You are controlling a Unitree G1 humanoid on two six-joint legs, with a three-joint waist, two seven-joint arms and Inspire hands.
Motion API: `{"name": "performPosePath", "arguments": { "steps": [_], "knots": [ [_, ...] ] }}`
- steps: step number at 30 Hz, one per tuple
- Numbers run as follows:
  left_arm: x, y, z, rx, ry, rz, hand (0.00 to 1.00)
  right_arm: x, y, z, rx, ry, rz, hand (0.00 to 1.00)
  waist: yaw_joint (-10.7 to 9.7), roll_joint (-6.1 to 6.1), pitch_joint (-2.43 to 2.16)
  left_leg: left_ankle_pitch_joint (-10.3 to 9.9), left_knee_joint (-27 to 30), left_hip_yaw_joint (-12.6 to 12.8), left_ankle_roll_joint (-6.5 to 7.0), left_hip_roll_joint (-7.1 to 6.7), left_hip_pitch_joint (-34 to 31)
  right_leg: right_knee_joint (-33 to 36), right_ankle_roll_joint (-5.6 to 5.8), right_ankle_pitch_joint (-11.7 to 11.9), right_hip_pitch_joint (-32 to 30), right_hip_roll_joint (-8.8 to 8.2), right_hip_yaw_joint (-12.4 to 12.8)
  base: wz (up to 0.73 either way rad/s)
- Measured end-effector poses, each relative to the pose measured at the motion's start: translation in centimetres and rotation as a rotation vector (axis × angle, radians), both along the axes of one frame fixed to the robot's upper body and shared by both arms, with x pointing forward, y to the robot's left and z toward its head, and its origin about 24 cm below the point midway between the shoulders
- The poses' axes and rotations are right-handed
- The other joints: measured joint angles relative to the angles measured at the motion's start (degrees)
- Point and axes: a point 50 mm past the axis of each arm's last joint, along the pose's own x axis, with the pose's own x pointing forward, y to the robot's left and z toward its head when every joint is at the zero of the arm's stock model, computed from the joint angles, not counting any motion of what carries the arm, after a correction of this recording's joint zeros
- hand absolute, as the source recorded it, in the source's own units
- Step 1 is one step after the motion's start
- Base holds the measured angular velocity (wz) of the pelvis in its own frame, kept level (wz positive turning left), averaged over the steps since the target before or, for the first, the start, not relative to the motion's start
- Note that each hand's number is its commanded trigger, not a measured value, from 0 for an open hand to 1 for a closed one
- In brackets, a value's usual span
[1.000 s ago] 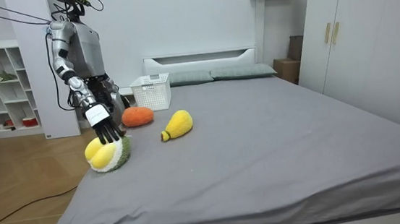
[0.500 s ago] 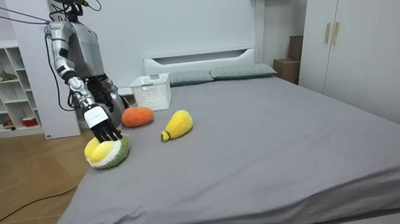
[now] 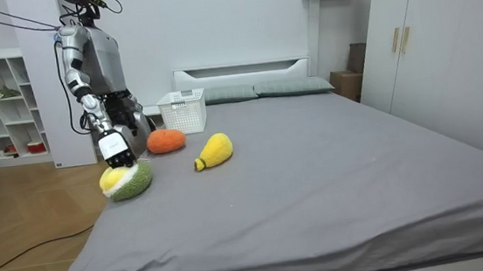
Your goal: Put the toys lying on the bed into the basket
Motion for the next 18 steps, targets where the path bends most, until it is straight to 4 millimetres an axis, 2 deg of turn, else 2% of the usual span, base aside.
{"name": "performPosePath", "arguments": {
  "steps": [2,5,9,18],
  "knots": [
    [0.1,0.0,0.0,0.0,-0.003,-0.001,0.0,0.3,0.0,0.2,-0.004,-0.013,0.005,1.0,0.4,-0.03,0.0,0.0,0.0,0.2,0.0,-0.01,-0.1,0.0,0.01,0.0,-0.2,0.0,0.2,-0.02],
    [0.0,0.0,0.0,0.0,-0.003,0.0,0.0,2.0,0.1,1.2,-0.012,-0.081,0.039,1.0,0.3,-0.05,-0.02,0.0,0.1,0.2,0.02,-0.09,-0.7,0.2,0.01,0.1,-0.3,0.03,0.3,0.0],
    [0.5,0.1,0.1,0.003,-0.025,-0.008,0.0,5.0,0.5,3.8,-0.043,-0.242,0.113,1.0,0.1,0.1,0.02,0.0,0.2,0.1,0.02,-0.07,-0.9,0.2,0.01,0.1,-0.6,0.01,0.3,0.0],
    [0.8,0.1,0.1,0.012,-0.037,-0.012,0.0,8.9,1.8,8.6,-0.107,-0.489,0.23,1.0,0.0,0.32,0.21,0.0,0.1,0.0,0.02,-0.24,-1.3,0.1,0.04,0.1,-0.9,-0.09,-0.2,0.01]
  ]
}}
